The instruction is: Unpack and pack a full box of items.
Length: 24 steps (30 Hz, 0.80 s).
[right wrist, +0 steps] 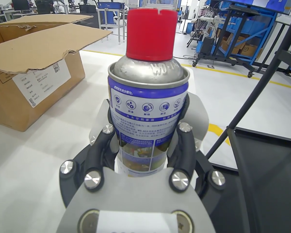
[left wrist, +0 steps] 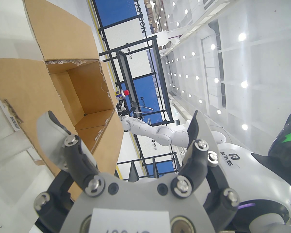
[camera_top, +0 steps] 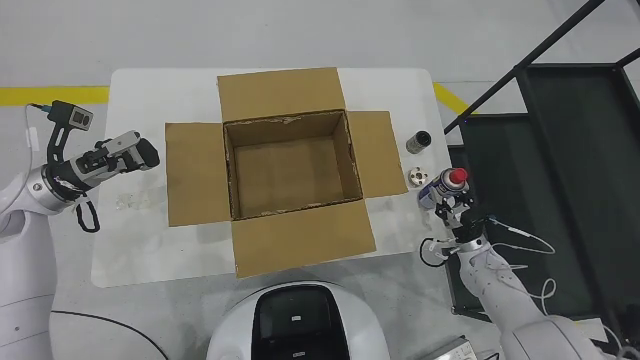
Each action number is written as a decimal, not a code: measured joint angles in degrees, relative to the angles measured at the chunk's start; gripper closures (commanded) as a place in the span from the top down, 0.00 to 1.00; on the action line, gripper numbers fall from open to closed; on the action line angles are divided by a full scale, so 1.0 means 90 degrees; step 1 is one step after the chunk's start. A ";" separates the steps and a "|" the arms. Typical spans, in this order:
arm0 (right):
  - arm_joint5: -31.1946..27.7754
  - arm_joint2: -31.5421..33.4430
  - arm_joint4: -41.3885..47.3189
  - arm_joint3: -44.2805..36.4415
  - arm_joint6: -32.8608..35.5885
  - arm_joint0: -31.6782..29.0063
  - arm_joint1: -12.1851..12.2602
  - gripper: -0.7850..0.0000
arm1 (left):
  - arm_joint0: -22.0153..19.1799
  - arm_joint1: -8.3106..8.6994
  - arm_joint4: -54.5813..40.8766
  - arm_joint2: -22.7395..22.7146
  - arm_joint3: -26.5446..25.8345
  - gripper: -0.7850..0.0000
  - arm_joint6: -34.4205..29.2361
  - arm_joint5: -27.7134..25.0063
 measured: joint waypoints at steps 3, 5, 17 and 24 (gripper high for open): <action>-0.0013 -0.0035 -0.0029 0.0067 -0.0056 0.0017 -0.0003 1.00 | 0.0000 0.0000 0.0000 0.0000 0.0000 1.00 0.0000 0.0000; -0.0010 -0.0054 -0.0049 0.0107 -0.0110 0.0013 0.0000 1.00 | 0.0000 0.0000 0.0000 0.0000 0.0000 1.00 0.0000 0.0000; -0.0052 0.0016 0.0087 -0.0160 -0.0390 -0.0509 0.0188 1.00 | 0.0000 0.0000 0.0000 0.0000 0.0000 1.00 0.0000 0.0000; -0.0312 0.0147 0.0304 -0.0414 -0.0133 -0.0891 0.0368 1.00 | 0.0000 0.0000 0.0000 0.0000 0.0000 1.00 0.0000 0.0000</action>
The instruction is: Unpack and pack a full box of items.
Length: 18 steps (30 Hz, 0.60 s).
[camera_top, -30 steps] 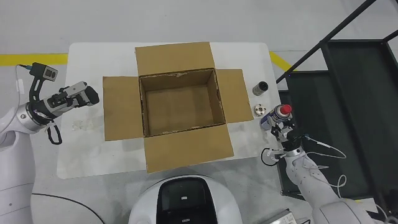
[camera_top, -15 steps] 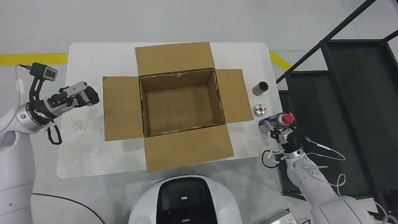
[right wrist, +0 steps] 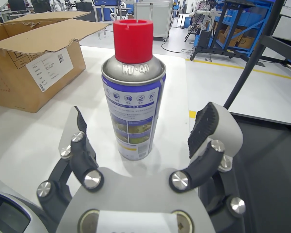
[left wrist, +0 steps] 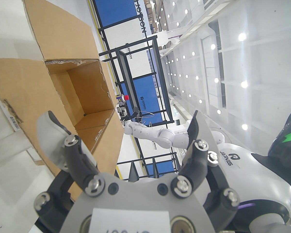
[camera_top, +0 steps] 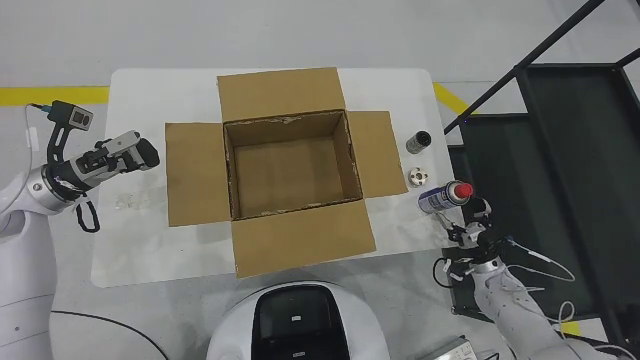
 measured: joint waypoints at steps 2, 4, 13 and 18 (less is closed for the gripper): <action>-0.0106 0.0000 -0.0001 -0.0032 0.0107 0.0014 0.0025 1.00 | 0.0000 0.0000 0.0000 0.0000 0.0000 1.00 0.0000 0.0000; -0.0217 -0.0026 -0.0022 -0.0068 0.0217 0.0062 0.0031 1.00 | 0.0000 0.0000 0.0000 0.0000 0.0000 1.00 0.0000 0.0000; -0.0520 -0.0129 -0.0013 0.0000 0.0708 0.0460 -0.0003 0.84 | 0.0000 0.0000 0.0000 0.0000 0.0000 1.00 0.0000 0.0000; -0.0519 -0.0192 0.0043 0.0076 0.0907 0.0588 -0.0052 0.00 | 0.0000 0.0000 0.0000 0.0000 0.0000 1.00 0.0000 0.0000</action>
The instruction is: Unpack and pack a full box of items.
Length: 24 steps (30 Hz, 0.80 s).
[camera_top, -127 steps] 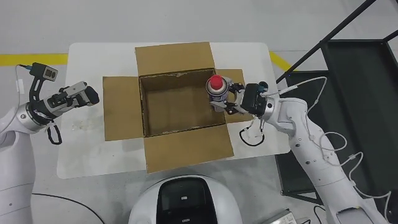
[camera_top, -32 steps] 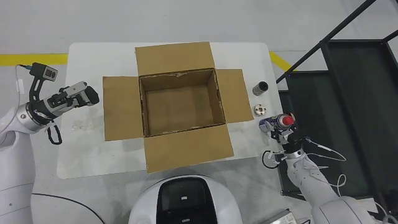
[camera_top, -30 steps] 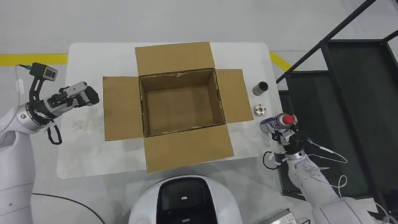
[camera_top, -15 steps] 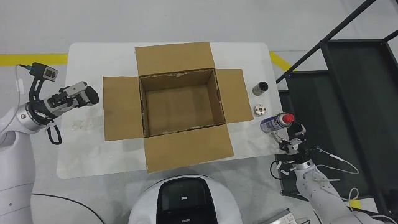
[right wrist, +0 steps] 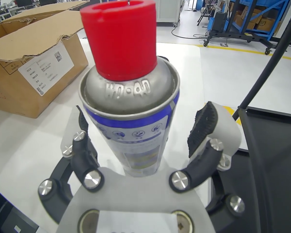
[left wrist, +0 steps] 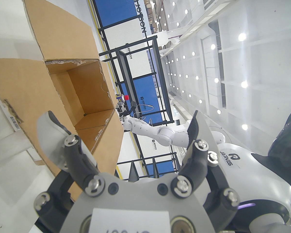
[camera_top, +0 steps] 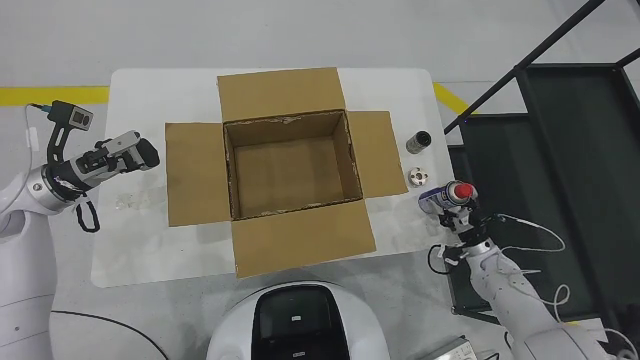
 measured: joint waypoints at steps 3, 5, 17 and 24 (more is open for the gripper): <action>0.0020 -0.0025 0.0012 0.0029 0.0027 0.0048 -0.0014 0.00 | 0.0000 0.0000 0.0000 0.0000 0.0000 1.00 0.0000 0.0000; 0.0035 -0.0046 -0.0039 0.0033 -0.0025 0.0052 -0.0010 0.00 | 0.0000 0.0000 0.0000 0.0000 0.0000 1.00 0.0000 0.0000; 0.0344 0.0172 -0.0453 -0.1403 -0.0730 -0.0845 0.0362 0.00 | 0.0000 0.0000 0.0000 0.0000 0.0000 1.00 0.0000 0.0000; 0.0425 0.0999 -0.1026 -0.3889 -0.0200 -0.1866 0.0796 0.00 | 0.0000 0.0000 0.0000 0.0000 0.0000 1.00 0.0000 0.0000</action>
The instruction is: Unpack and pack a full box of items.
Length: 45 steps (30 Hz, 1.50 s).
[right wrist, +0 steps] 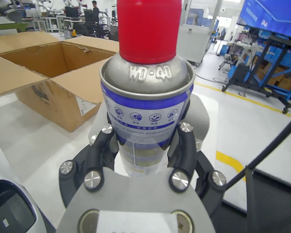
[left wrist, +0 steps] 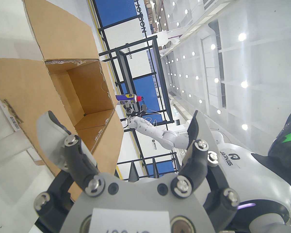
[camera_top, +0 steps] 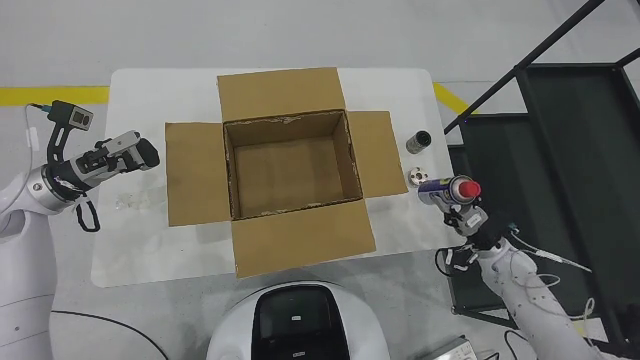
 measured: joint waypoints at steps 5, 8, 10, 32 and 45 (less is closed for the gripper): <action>0.0150 0.0813 0.0127 -0.2305 0.1232 -0.0971 0.0156 0.00 | 0.0000 0.0000 0.0000 0.0000 0.0000 1.00 0.0000 0.0000; 0.0330 0.1052 0.0089 -0.3326 0.2089 -0.1382 0.0176 0.00 | 0.0000 0.0000 0.0000 0.0000 0.0000 1.00 0.0000 0.0000; 0.0297 0.1057 -0.0056 -0.3783 0.2704 -0.1521 0.0184 0.00 | 0.0000 0.0000 0.0000 0.0000 0.0000 1.00 0.0000 0.0000; 0.0542 0.0739 -0.0157 -0.4247 0.3838 -0.1600 0.0124 0.00 | 0.0000 0.0000 0.0000 0.0000 0.0000 1.00 0.0000 0.0000; -0.0261 0.0238 -0.1243 -0.6406 0.5391 -0.0916 0.0143 0.00 | 0.0000 0.0000 0.0000 0.0000 0.0000 1.00 0.0000 0.0000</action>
